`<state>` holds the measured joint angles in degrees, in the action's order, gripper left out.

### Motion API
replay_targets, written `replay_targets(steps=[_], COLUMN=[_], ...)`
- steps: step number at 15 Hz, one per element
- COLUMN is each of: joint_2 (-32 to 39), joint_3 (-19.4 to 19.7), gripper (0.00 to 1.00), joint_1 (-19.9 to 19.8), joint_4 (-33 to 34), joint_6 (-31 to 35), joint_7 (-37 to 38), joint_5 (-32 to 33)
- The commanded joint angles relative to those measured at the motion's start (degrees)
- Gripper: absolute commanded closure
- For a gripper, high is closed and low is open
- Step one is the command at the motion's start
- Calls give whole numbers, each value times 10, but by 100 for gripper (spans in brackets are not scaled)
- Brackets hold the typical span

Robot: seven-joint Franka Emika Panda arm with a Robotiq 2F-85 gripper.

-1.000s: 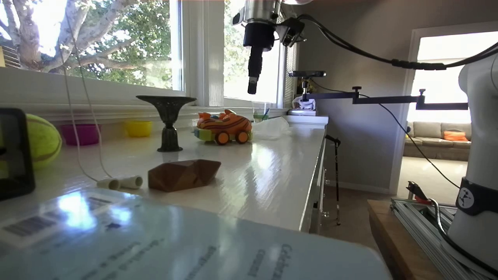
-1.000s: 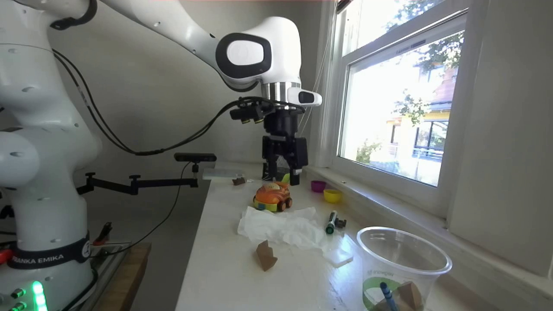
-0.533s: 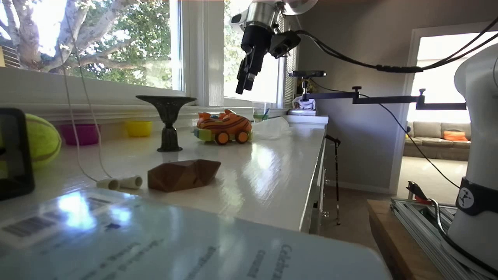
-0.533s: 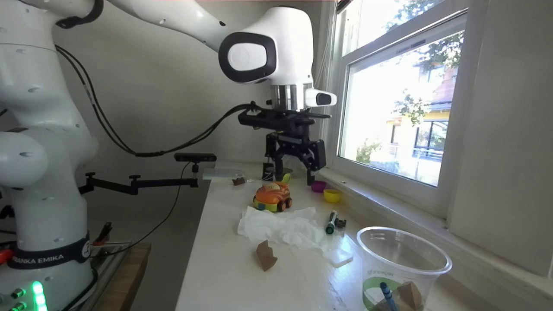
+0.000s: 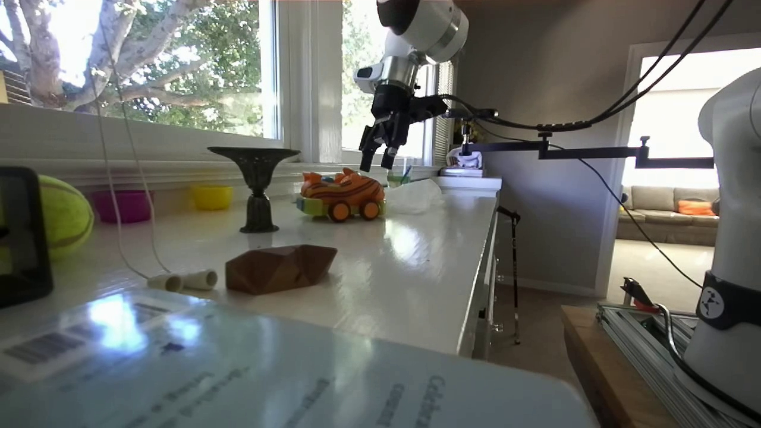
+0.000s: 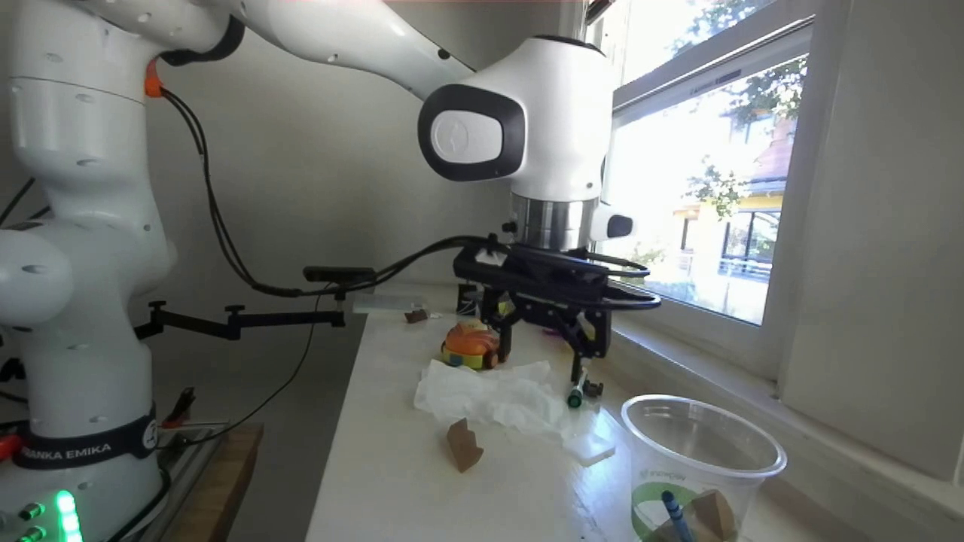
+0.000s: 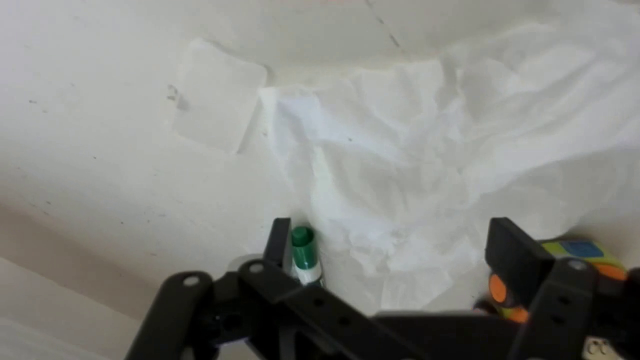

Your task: Put the green marker in the clear cup.

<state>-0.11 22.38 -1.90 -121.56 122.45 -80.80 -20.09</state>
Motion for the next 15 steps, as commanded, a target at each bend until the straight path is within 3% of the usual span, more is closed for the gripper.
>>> replay_targets(steps=[1,8,15], joint_2=[75,111,121], joint_3=[-46,-129,-143], gripper=[0,0,0], joint_1=[-53,-85,-105], joint_4=[67,120,123], joint_6=[-13,7,5], joint_7=[-42,-35,-32], joint_5=[-35,-70,-55])
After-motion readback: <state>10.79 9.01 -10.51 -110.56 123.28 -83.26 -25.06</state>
